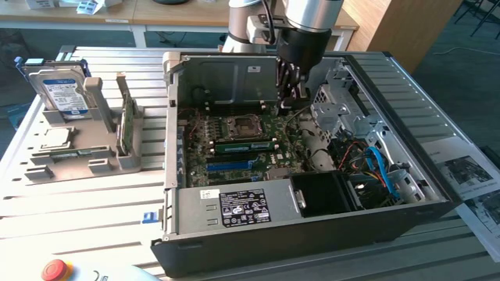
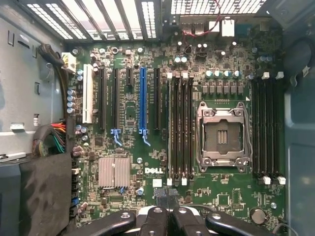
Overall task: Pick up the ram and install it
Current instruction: 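Press down the ram until it locks into place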
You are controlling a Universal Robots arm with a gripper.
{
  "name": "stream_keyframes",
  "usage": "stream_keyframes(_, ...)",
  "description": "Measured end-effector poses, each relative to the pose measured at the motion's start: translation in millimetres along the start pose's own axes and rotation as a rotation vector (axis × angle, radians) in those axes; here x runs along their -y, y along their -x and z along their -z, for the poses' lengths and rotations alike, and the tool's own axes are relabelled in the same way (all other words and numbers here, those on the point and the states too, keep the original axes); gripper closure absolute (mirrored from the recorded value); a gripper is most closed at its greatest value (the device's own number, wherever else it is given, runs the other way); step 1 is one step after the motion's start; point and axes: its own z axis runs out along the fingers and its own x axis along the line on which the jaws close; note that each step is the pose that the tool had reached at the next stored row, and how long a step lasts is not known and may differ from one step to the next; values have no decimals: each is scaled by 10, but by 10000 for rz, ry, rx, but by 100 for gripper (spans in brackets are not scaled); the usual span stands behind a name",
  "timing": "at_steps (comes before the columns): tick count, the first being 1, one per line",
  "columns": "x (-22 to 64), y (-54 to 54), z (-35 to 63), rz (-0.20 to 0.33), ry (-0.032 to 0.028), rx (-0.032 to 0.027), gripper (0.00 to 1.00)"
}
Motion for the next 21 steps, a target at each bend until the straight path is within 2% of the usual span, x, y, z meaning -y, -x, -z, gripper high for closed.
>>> stream_keyframes(21, 8, 9, -237, 0, 0, 0, 90)
